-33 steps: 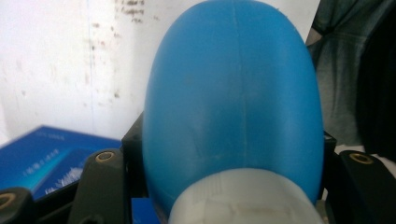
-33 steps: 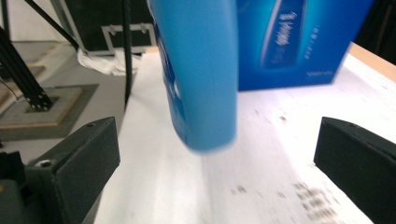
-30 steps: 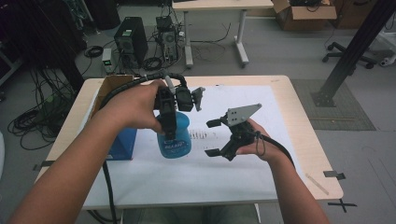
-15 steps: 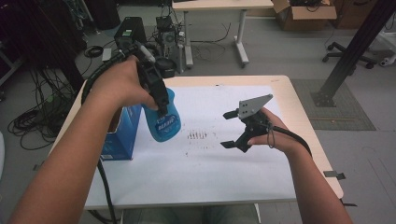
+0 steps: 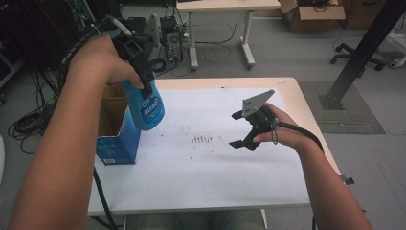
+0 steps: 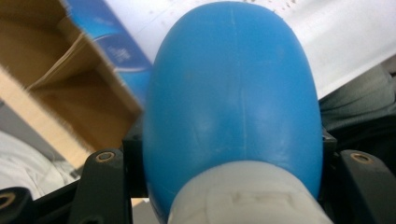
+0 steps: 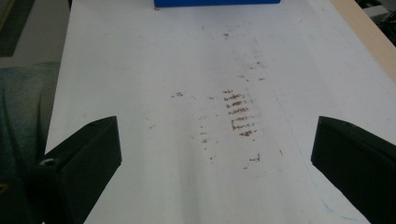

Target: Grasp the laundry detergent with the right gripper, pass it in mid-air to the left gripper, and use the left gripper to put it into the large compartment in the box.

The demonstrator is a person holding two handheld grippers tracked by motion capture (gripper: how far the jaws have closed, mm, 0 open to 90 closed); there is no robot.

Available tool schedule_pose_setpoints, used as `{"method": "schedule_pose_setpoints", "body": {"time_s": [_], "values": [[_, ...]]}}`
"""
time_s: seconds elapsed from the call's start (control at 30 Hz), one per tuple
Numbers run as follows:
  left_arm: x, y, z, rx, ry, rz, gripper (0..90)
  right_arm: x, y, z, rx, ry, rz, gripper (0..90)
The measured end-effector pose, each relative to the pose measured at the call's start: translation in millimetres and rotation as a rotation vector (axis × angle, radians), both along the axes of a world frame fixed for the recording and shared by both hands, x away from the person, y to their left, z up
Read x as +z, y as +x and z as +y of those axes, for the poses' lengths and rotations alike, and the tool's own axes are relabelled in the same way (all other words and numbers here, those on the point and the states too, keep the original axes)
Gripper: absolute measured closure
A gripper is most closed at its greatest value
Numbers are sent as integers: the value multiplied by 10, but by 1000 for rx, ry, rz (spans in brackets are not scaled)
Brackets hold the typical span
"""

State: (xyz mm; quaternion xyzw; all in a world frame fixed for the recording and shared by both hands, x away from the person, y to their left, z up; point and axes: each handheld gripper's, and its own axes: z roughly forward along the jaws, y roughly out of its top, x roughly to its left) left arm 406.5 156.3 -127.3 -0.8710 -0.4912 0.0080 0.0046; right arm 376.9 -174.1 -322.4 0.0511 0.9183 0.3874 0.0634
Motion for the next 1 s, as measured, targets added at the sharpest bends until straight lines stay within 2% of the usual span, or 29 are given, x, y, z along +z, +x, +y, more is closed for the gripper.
{"method": "schedule_pose_setpoints", "body": {"time_s": [0.1,0.13,0.17,0.4,0.57,0.63,0.67,0.8,1.0], "values": [[114,43,189,87,-12,-9,393,26,12,-4,12,-51,2,23],[114,43,189,87,-12,-9,393,35,17,-14,11,-66,3,23],[168,62,286,132,-13,-11,393,43,22,-26,9,-75,3,24],[265,126,554,265,9,-12,393,89,60,-119,-3,-107,7,24],[278,163,712,358,2,-16,393,100,76,-143,-4,-136,13,26],[282,167,742,373,0,-17,393,97,83,-147,-2,-146,13,26],[287,174,803,409,-1,-21,392,97,85,-151,-2,-153,16,26],[267,182,918,475,-8,-22,393,85,99,-159,-6,-164,20,27],[197,190,1045,533,-7,-19,392,84,113,-160,-5,-180,22,28]]}}
